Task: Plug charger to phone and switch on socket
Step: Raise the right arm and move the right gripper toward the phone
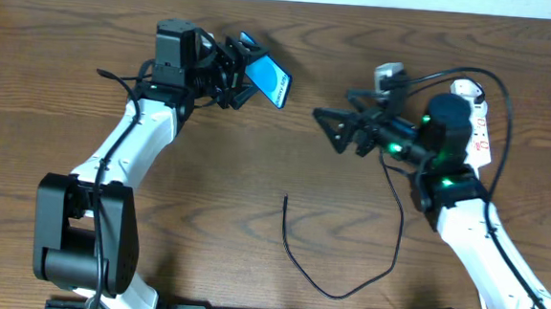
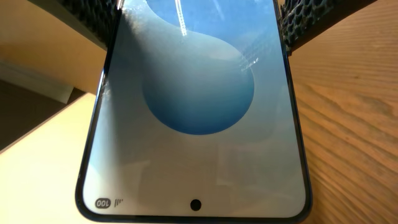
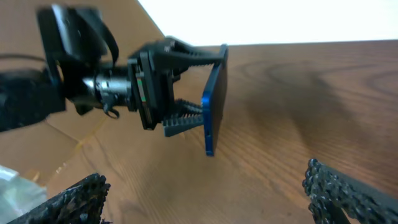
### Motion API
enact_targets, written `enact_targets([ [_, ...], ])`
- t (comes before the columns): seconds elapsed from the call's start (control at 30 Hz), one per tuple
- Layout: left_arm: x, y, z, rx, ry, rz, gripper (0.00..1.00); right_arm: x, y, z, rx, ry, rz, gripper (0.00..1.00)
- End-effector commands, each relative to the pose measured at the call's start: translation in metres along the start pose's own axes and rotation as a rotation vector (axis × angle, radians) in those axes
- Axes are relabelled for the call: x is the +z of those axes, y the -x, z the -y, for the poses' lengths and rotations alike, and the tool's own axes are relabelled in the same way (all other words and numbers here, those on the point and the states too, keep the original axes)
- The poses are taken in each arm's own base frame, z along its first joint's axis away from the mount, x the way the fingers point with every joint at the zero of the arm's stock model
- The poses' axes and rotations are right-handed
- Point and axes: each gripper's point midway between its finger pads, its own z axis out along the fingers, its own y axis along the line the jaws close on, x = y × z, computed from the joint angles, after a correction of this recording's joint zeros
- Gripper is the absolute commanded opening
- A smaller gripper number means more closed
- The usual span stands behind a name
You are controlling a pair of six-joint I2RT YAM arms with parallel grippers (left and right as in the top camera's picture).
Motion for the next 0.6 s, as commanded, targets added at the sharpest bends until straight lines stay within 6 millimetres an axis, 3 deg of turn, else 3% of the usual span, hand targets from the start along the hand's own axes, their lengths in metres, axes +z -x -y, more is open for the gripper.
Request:
enact_targets([
  [0.0, -0.003, -0.018, 0.014, 0.055, -0.031, -0.040, 0.07, 0.013, -0.001, 0.006, -0.058, -0.070, 0.006, 0.99],
  [0.23, 0.005, -0.032, 0.014, 0.069, -0.023, -0.069, 0.07, 0.026, -0.011, 0.013, -0.055, -0.131, -0.009, 0.99],
  [0.57, 0.017, -0.054, 0.014, 0.090, -0.010, -0.103, 0.07, 0.028, -0.012, 0.013, -0.059, -0.148, -0.006, 0.99],
])
